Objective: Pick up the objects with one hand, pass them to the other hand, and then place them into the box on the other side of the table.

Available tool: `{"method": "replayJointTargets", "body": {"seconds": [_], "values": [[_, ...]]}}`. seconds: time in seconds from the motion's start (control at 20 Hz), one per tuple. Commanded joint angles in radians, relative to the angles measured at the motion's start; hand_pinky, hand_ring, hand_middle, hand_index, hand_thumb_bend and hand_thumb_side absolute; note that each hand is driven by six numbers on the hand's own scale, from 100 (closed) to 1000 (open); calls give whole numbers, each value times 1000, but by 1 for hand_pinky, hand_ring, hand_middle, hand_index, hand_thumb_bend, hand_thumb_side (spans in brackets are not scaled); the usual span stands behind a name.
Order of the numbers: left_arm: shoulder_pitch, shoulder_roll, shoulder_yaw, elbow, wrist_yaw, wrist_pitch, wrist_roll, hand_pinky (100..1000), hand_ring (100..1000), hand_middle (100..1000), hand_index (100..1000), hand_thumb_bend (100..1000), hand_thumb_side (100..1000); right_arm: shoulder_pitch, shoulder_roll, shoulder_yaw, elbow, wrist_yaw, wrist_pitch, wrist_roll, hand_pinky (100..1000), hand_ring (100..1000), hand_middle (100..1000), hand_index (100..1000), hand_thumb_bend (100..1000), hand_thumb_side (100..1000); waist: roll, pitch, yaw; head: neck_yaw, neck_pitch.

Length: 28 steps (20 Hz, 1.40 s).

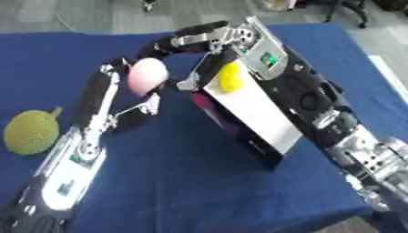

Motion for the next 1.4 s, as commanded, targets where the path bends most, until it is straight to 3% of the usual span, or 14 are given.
{"method": "replayJointTargets", "body": {"seconds": [0.05,0.25,0.45,0.7,1.05,1.4], "values": [[-22,-15,-4,-25,11,-4,3,776,739,624,630,100,334,-11,-13,-8,-4,2,-4,4,1000,1000,1000,1000,100,171,-12,1,-1,-8,-2],[-22,-17,-6,-24,12,-4,3,775,739,624,630,100,334,-10,-12,-7,-3,-4,8,-7,998,1000,1000,1000,100,157,-12,2,-1,-9,-2],[-20,-20,-7,-18,12,-3,4,774,739,624,631,100,334,-5,-11,-8,1,-17,25,-28,980,1000,970,920,100,137,-13,3,-2,-13,-2],[-19,-25,-5,-1,10,-3,9,773,739,623,631,100,333,-7,-12,-6,-5,-47,65,-62,979,1000,937,899,100,120,-12,3,-3,-15,-2],[-19,-32,-3,17,3,-7,16,772,739,623,631,100,328,-6,-16,-4,-22,-60,82,-51,975,1000,918,889,100,119,-11,6,-6,-19,-2],[-20,-38,-2,33,-3,-10,20,771,739,623,630,100,328,-14,-15,-4,-15,-60,91,-55,958,1000,859,823,100,128,-12,7,-6,-24,-2]]}}
